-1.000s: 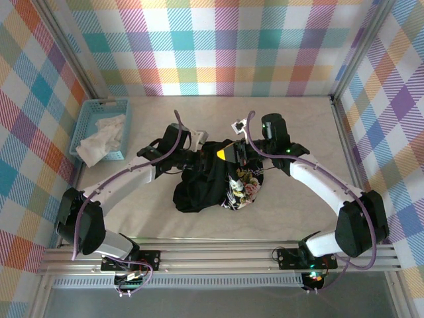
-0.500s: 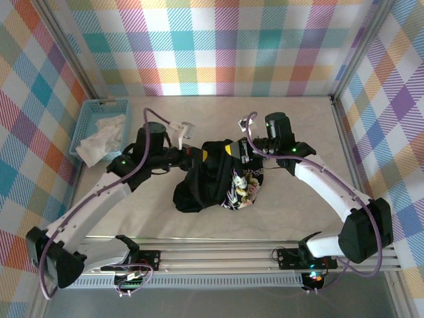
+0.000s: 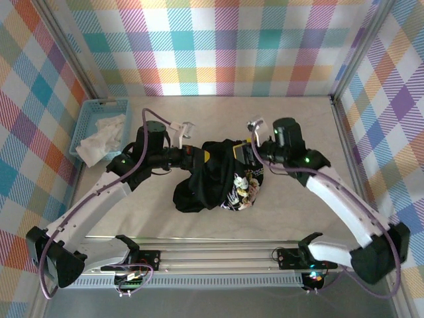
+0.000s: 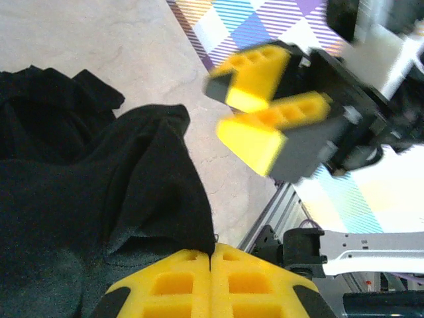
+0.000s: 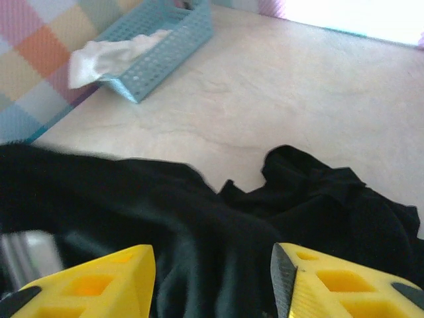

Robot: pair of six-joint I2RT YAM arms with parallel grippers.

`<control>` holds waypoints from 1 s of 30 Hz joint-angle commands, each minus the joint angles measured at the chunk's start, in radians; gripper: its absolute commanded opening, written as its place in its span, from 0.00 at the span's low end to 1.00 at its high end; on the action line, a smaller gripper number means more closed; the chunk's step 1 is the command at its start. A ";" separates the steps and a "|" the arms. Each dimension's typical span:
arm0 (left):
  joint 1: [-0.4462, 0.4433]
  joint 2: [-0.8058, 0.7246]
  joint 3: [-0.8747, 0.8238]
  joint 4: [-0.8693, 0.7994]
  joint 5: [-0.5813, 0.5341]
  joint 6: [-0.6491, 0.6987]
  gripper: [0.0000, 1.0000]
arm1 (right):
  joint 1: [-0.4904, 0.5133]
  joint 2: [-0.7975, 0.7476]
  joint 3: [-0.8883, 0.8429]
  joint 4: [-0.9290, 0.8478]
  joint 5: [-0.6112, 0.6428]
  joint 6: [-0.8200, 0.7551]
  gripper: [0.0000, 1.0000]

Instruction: Fold the inside-out t-shirt

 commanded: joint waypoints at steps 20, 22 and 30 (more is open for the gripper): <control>0.008 0.007 0.034 0.008 -0.002 -0.037 0.00 | 0.149 0.111 -0.017 0.297 -0.225 -0.036 0.35; 0.008 0.007 0.034 0.008 -0.001 -0.033 0.00 | 0.149 0.115 -0.010 0.296 -0.222 -0.036 0.32; 0.008 0.009 0.037 0.008 -0.008 -0.032 0.00 | 0.148 0.139 0.012 0.272 -0.218 -0.044 0.00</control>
